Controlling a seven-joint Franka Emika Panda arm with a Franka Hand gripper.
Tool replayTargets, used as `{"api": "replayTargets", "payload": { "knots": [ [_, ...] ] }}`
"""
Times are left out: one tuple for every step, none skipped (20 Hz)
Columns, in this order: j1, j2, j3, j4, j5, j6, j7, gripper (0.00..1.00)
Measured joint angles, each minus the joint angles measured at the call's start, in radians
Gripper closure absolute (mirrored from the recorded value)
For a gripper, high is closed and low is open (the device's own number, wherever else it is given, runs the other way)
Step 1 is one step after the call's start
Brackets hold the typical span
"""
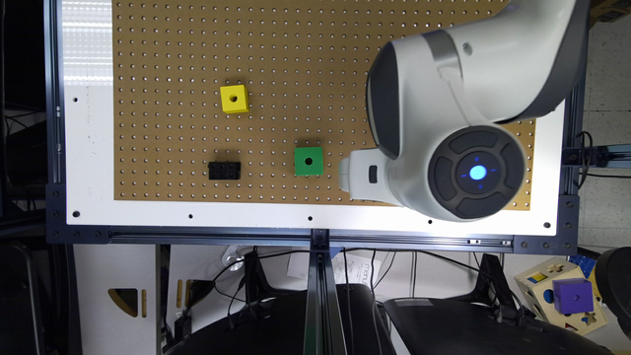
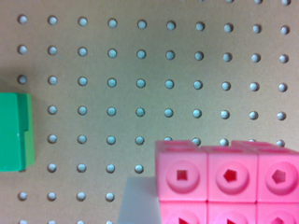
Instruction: Pick up pink block.
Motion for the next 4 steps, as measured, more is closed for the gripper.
{"api": "replayTargets", "payload": {
  "knots": [
    [0.000, -0.004, 0.000, 0.000, 0.0000, -0.004, 0.000, 1.00],
    [0.000, -0.005, 0.000, 0.000, 0.0000, -0.005, 0.000, 1.00],
    [0.000, -0.004, 0.000, -0.001, 0.0000, -0.005, 0.000, 1.00],
    [0.000, -0.004, 0.000, -0.001, 0.0000, -0.005, 0.000, 1.00]
  ]
}}
